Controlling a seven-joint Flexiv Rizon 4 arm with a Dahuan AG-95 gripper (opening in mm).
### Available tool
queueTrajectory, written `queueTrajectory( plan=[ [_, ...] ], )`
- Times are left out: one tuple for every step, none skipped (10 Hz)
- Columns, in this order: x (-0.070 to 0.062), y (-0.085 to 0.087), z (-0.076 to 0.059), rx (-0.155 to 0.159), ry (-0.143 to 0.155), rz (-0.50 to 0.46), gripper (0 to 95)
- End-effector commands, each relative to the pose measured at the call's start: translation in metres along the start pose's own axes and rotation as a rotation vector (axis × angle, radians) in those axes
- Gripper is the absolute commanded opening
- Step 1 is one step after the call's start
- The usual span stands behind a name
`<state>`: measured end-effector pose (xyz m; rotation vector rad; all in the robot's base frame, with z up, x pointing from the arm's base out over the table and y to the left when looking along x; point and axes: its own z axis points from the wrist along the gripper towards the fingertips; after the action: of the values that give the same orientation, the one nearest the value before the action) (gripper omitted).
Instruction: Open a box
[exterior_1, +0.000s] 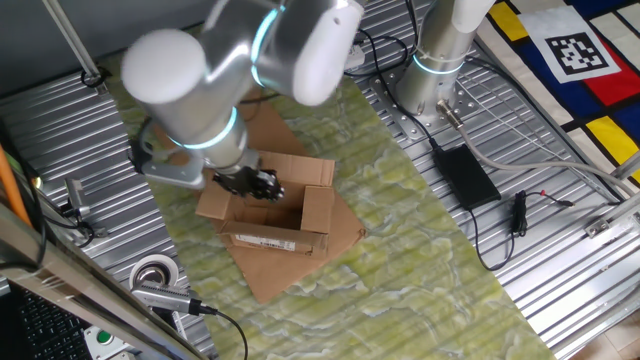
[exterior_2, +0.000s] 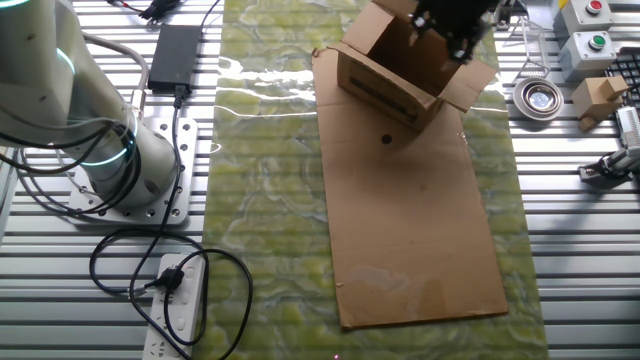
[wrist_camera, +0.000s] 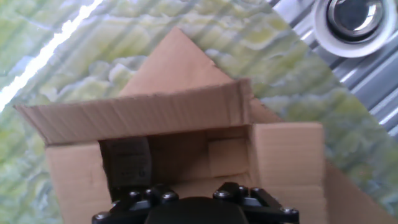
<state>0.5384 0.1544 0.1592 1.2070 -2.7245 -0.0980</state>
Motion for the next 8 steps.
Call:
queueTrajectory(
  plan=[
    [0.003, 0.008, -0.001, 0.003, 0.003, 0.007, 38.0],
    [0.003, 0.012, 0.0, 0.004, 0.002, 0.008, 38.0],
    [0.004, 0.014, 0.002, 0.006, 0.002, 0.003, 38.0],
    [0.003, 0.014, 0.002, 0.004, 0.0, 0.0, 38.0],
    [0.004, 0.017, 0.003, 0.006, 0.0, -0.009, 57.0],
    [0.005, 0.018, 0.005, 0.012, 0.0, -0.009, 57.0],
    [0.006, 0.017, 0.005, 0.014, 0.0, -0.007, 38.0],
    [0.006, 0.017, 0.005, 0.014, 0.0, -0.007, 38.0]
  ],
)
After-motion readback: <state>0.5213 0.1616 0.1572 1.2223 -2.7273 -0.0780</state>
